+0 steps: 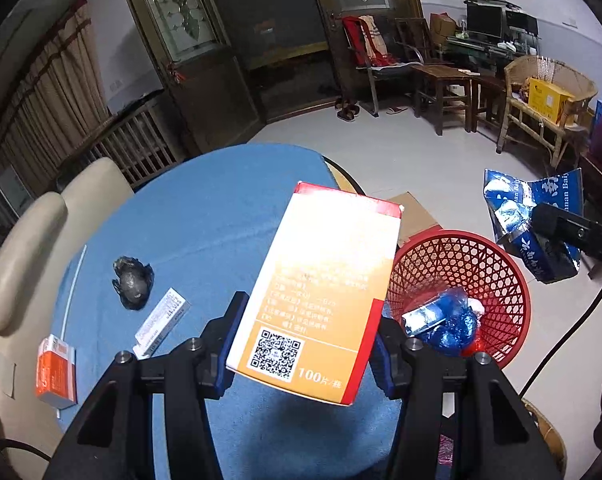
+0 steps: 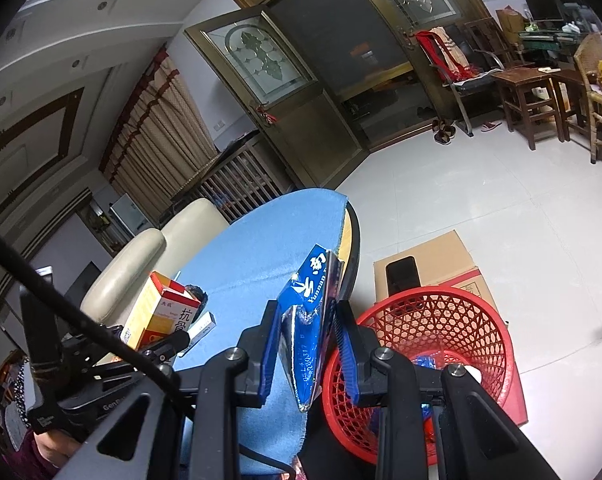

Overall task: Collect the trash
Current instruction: 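Carry the blue-white box and yellow box toward the red basket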

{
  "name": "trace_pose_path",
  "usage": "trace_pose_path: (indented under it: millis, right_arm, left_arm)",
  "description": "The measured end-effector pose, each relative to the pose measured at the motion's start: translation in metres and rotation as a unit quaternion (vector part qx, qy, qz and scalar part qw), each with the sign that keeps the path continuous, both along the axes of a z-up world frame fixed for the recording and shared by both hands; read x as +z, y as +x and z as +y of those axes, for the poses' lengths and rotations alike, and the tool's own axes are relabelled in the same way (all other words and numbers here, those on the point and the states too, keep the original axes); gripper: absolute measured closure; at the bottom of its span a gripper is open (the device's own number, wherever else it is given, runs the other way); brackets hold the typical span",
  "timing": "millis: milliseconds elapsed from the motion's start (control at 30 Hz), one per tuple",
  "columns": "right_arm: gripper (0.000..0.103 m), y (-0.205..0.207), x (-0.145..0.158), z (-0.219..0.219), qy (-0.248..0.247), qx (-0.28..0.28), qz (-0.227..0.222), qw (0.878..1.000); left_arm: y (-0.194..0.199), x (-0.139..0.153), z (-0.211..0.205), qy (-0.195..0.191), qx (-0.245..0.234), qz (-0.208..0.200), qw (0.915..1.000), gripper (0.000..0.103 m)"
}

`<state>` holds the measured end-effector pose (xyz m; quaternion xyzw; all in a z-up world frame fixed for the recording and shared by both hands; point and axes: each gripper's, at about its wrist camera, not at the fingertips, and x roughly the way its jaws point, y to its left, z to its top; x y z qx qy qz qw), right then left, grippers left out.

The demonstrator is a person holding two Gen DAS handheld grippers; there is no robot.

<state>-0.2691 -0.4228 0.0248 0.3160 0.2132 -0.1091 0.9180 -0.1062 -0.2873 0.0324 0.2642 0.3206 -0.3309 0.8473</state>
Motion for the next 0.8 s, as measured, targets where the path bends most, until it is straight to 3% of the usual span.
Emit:
trace_pose_path:
  millis: [267, 500, 800]
  right_arm:
    - [0.073, 0.005, 0.001, 0.003, -0.011, -0.002, 0.01, 1.0]
    - [0.073, 0.0, 0.004, 0.01, -0.035, -0.004, 0.029, 0.999]
    - [0.073, -0.026, -0.007, 0.011, -0.056, -0.01, 0.092, 0.994]
  left_arm:
    - [0.001, -0.008, 0.001, 0.005, 0.003, 0.022, 0.9997, 0.047]
    - [-0.015, -0.033, -0.001, 0.023, -0.031, 0.077, 0.9963, 0.047]
    - [-0.021, -0.031, 0.005, 0.007, -0.041, 0.086, 0.9954, 0.047]
